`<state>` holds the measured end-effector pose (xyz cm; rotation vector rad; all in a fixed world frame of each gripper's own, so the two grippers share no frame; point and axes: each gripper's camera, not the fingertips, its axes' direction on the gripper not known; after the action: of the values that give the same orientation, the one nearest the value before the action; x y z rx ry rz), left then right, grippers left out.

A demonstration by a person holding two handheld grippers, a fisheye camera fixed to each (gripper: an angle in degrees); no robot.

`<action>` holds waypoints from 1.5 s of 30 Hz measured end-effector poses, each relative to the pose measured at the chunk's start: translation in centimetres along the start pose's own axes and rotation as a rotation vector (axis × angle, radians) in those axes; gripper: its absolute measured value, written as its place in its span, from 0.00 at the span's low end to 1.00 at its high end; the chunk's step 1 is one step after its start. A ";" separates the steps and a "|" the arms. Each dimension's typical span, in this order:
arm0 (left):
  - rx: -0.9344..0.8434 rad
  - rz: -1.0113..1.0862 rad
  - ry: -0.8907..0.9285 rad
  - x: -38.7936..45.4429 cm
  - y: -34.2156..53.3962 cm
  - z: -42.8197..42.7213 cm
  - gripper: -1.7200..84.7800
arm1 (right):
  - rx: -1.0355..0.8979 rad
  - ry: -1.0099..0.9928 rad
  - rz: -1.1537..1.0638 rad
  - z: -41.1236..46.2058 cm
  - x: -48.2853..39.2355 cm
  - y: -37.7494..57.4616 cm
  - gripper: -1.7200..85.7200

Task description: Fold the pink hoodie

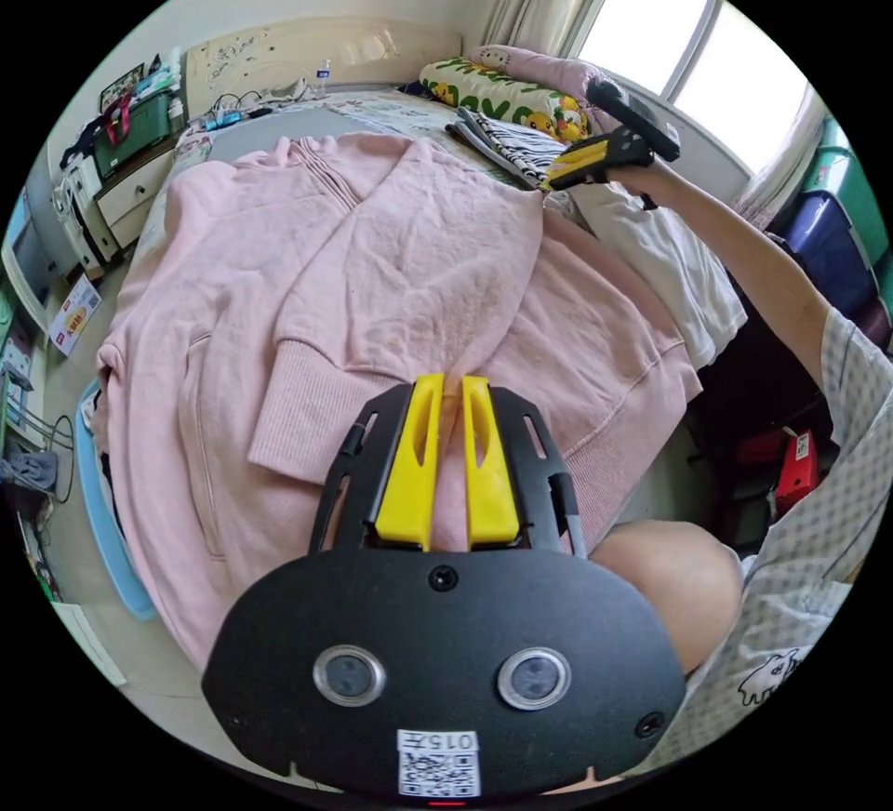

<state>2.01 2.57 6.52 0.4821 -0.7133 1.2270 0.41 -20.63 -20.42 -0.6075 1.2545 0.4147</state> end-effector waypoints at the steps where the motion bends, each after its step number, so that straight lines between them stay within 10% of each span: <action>1: 0.003 -0.013 0.031 -1.0 -0.1 -0.7 0.04 | 0.023 -0.003 0.008 -2.7 -0.3 0.7 0.11; 9: 0.003 -0.083 0.247 -7.4 -1.7 -6.0 0.07 | 0.330 -0.259 -0.073 -18.6 -10.6 0.2 0.07; 18: 0.632 -0.403 0.228 -20.5 7.9 -26.9 0.10 | 0.364 -0.393 0.094 -21.4 -21.8 -6.2 0.01; 32: 0.661 -1.198 0.176 -61.4 19.4 -24.2 0.12 | 0.343 0.339 -0.179 -31.4 -39.8 -7.3 0.01; 45: 0.685 -1.362 0.103 -74.0 14.1 -17.9 0.14 | 0.497 0.613 -0.180 -36.9 -46.9 -5.2 0.01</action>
<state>-19.80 -31.19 -59.68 1.1907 0.2297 0.1323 -36.83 -46.35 18.75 -0.4207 1.7884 -0.2603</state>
